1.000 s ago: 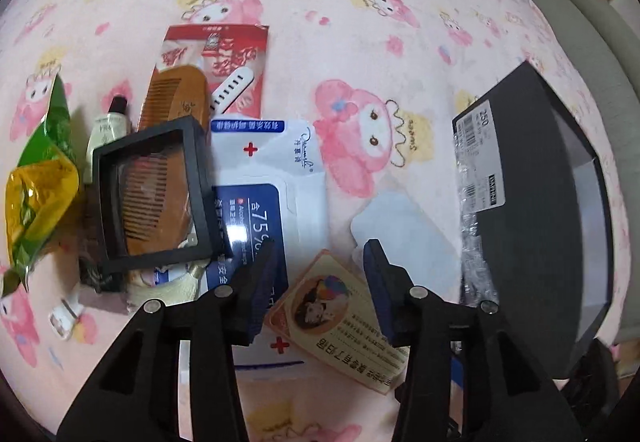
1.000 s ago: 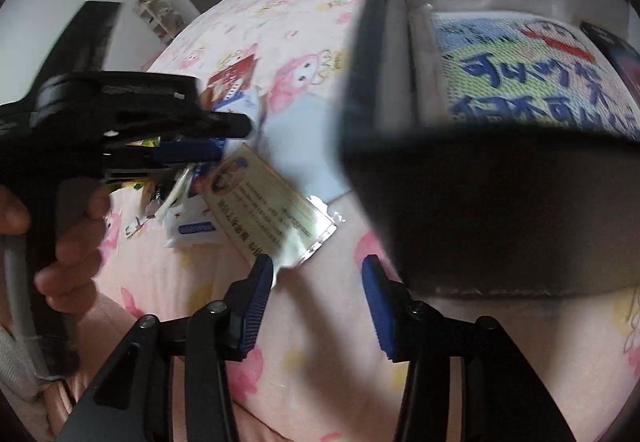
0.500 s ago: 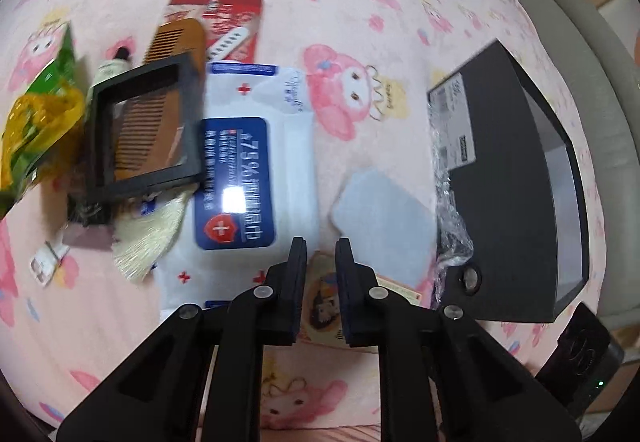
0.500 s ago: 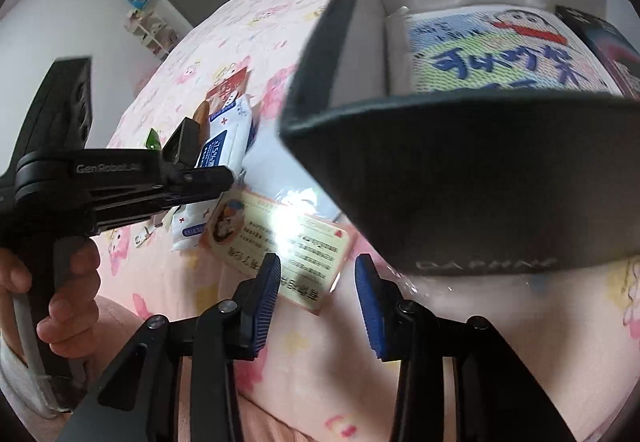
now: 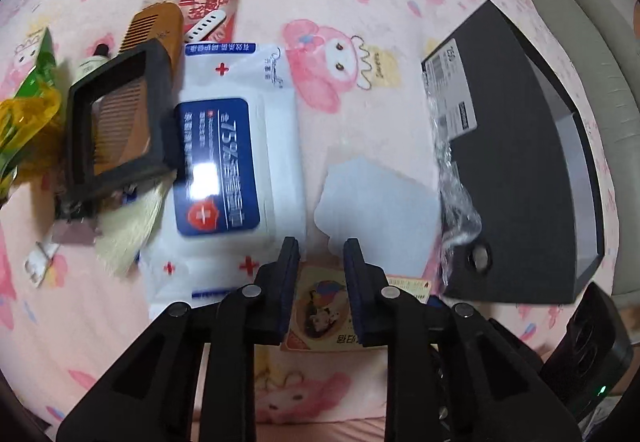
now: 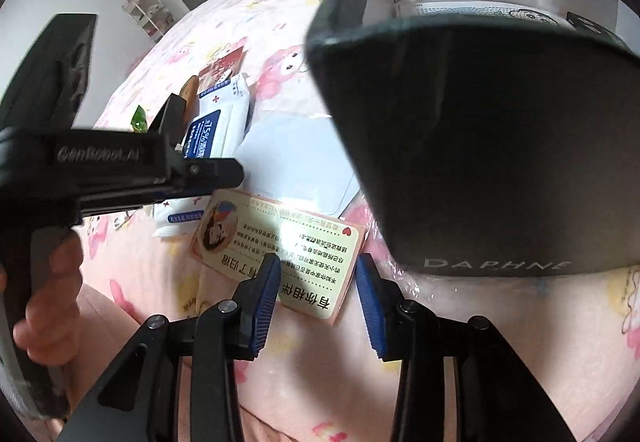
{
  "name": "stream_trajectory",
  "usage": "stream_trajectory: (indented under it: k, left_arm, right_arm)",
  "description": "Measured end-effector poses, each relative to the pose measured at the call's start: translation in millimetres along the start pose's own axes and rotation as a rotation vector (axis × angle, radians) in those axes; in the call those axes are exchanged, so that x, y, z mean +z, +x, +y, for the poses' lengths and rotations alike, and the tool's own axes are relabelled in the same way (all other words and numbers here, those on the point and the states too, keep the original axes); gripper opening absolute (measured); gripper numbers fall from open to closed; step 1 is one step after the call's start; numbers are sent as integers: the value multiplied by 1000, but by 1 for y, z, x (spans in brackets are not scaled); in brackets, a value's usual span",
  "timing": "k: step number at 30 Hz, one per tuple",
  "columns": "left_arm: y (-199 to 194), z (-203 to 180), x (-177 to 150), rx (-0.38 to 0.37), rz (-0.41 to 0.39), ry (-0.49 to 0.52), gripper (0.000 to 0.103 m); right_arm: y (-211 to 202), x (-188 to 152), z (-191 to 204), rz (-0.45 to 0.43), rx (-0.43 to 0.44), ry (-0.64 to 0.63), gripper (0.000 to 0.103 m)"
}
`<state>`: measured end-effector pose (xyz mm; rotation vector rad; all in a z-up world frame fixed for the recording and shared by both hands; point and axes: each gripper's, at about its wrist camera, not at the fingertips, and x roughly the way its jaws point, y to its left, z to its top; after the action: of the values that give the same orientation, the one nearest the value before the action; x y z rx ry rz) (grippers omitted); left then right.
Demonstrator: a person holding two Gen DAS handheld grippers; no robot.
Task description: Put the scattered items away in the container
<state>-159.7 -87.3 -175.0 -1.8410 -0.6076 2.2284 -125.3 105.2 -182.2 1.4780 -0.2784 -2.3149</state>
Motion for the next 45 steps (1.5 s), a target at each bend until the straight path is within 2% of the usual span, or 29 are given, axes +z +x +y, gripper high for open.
stream_trajectory:
  k: [6, 10, 13, 16, 21, 23, 25, 28, 32, 33, 36, 38, 41, 43, 45]
  left_arm:
    - [-7, 1, -28, -51, 78, 3, 22]
    - [-13, -2, -34, -22, 62, 16, 22]
    - [-15, 3, -33, -16, 45, -27, 22]
    - [-17, 7, -26, 22, 18, -64, 22]
    - [-3, 10, -19, 73, 64, -84, 23]
    - [-4, 9, -19, 73, 64, -77, 26]
    - [-2, 10, -19, 71, 77, -85, 34]
    - [1, 10, -17, 61, 101, -93, 43]
    - [-2, 2, -22, 38, 120, -45, 41]
    - [-4, -2, -24, 34, 119, -26, 34]
    - [-16, -11, -28, 42, 74, 26, 30]
    - [-29, -14, -30, 19, 29, 38, 28]
    - [-47, -19, -34, -54, -22, 53, 28]
    - [-56, -21, -35, -120, -45, 68, 27]
    - [-58, -20, -40, -209, -44, 82, 21]
  right_arm:
    - [-41, 0, -3, -28, -6, -18, 35]
    - [-59, 1, -7, -53, -15, -21, 35]
    - [-53, -6, -14, -31, -77, -8, 35]
    - [-38, 10, -32, -1, -93, 22, 35]
    - [-30, 5, -40, 25, -79, 60, 35]
    - [-24, 2, -43, 41, -51, 95, 35]
    - [-15, 0, -48, 55, -28, 136, 35]
    - [-13, 2, -47, 49, -41, 123, 35]
    - [-15, -2, -40, 62, -13, 79, 35]
    - [-17, -2, -39, 62, -6, 78, 35]
    - [-26, -2, -34, 42, -11, 67, 35]
    - [-32, -3, -34, 39, 9, 74, 35]
    - [-40, -5, -34, 37, 41, 86, 35]
    - [-45, -7, -34, 35, 63, 94, 35]
    - [-51, -8, -34, 33, 84, 102, 35]
